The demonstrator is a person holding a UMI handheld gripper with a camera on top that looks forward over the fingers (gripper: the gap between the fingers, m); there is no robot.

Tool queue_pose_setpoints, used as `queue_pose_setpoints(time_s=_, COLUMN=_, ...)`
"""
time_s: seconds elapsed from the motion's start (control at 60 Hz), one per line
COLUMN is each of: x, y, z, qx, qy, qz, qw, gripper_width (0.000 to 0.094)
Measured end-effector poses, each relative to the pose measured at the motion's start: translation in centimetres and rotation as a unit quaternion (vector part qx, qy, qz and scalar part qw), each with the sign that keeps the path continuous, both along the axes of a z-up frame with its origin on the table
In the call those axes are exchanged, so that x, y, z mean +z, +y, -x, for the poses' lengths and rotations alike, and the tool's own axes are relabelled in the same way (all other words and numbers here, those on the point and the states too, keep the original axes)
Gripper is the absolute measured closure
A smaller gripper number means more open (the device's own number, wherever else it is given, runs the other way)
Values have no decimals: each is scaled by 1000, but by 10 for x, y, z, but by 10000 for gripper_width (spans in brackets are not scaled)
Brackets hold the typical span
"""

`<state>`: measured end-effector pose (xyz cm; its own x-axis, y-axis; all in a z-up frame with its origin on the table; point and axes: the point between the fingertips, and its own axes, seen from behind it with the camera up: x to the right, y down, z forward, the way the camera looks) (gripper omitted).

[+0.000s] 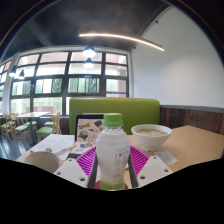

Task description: Pour water

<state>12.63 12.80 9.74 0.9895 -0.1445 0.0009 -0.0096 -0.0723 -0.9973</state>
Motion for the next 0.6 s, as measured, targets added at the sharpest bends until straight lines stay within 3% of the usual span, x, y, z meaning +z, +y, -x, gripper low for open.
queue_pose_setpoints(time_s=0.05, x=-5, y=-5, z=-1, qx=-3, qy=8, qz=19, qw=1000, gripper_width=338)
queue_pose_setpoints(time_s=0.117, x=-6, y=-12, z=4, qx=13, qy=19, qz=28, qw=999, gripper_width=93)
queue_pose_setpoints(time_s=0.2, x=1, y=-25, z=8, qx=23, qy=10, qz=25, qw=999, gripper_width=123)
queue_pose_setpoints(time_s=0.417, x=32, y=-111, z=17, qx=-3, qy=-15, qz=19, qw=1000, gripper_width=116)
queue_pose_setpoints(time_s=0.6, x=43, y=-208, z=53, qx=15, qy=-6, qz=25, qw=1000, gripper_width=118)
